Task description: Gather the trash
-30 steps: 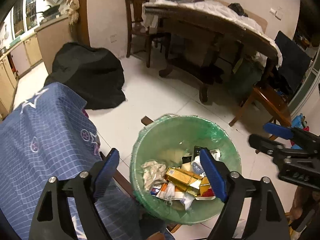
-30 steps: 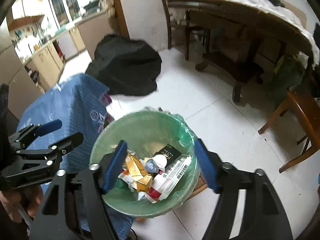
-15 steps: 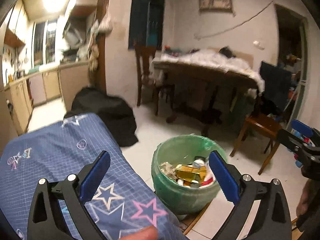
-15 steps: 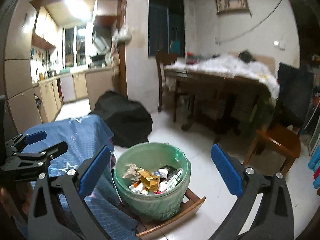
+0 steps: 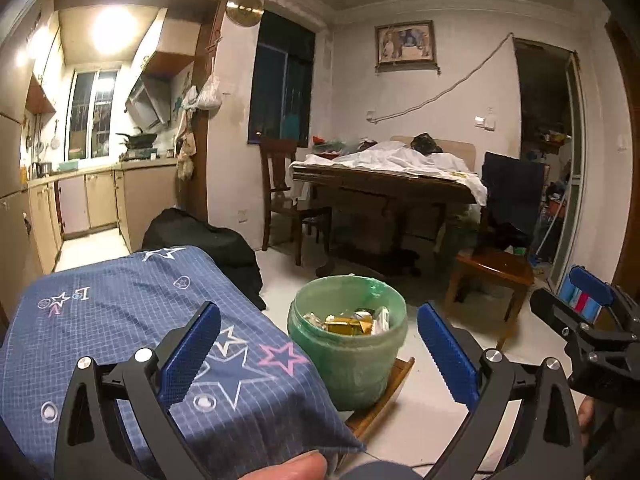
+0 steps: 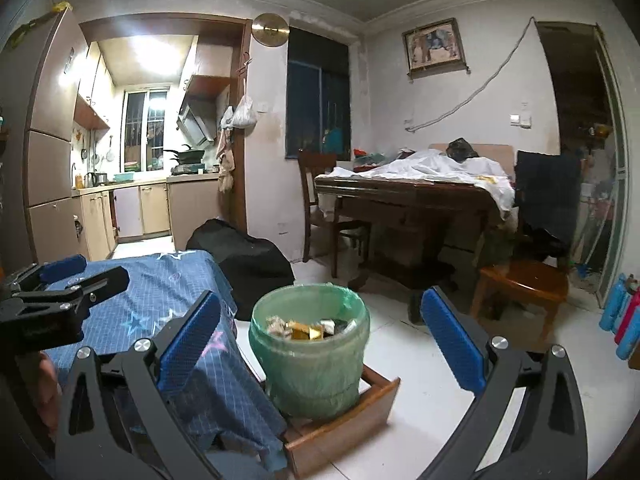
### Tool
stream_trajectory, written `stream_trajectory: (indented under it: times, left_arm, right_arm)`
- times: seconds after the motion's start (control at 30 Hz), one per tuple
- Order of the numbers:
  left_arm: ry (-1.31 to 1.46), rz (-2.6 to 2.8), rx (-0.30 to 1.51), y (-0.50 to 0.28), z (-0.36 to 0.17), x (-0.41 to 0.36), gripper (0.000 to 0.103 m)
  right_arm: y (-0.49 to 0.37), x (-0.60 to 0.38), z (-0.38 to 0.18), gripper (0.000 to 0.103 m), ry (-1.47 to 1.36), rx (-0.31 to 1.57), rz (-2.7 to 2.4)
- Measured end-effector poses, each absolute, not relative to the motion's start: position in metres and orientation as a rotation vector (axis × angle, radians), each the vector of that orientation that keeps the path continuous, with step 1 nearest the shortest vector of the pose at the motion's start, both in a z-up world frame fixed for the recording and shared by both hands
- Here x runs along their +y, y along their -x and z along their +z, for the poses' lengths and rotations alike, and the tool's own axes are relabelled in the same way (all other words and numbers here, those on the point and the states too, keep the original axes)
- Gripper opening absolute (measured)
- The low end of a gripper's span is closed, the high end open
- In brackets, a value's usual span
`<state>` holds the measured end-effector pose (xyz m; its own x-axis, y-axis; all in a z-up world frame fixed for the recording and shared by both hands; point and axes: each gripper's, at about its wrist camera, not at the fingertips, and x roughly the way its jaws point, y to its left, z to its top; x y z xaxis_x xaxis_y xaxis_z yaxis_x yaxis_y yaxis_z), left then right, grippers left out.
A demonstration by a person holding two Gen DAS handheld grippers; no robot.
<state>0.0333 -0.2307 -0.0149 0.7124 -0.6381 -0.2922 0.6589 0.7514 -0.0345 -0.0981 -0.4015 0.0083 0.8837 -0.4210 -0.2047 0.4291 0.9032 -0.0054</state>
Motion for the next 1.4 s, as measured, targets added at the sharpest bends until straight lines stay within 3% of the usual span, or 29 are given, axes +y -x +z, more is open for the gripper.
stream_trajectory:
  times: [0.5,1.4]
  left_arm:
    - [-0.086,-0.712,0.252,0.057,-0.025,-0.201,0.098]
    - [-0.111,-0.718,0.267,0.037,-0.027,-0.213,0.098]
  right_arm:
    - [0.164,-0.378,0.000,0.097,-0.027,0.132,-0.498]
    - [0.171,-0.372,-0.001,0.097,-0.037,0.131,-0.458]
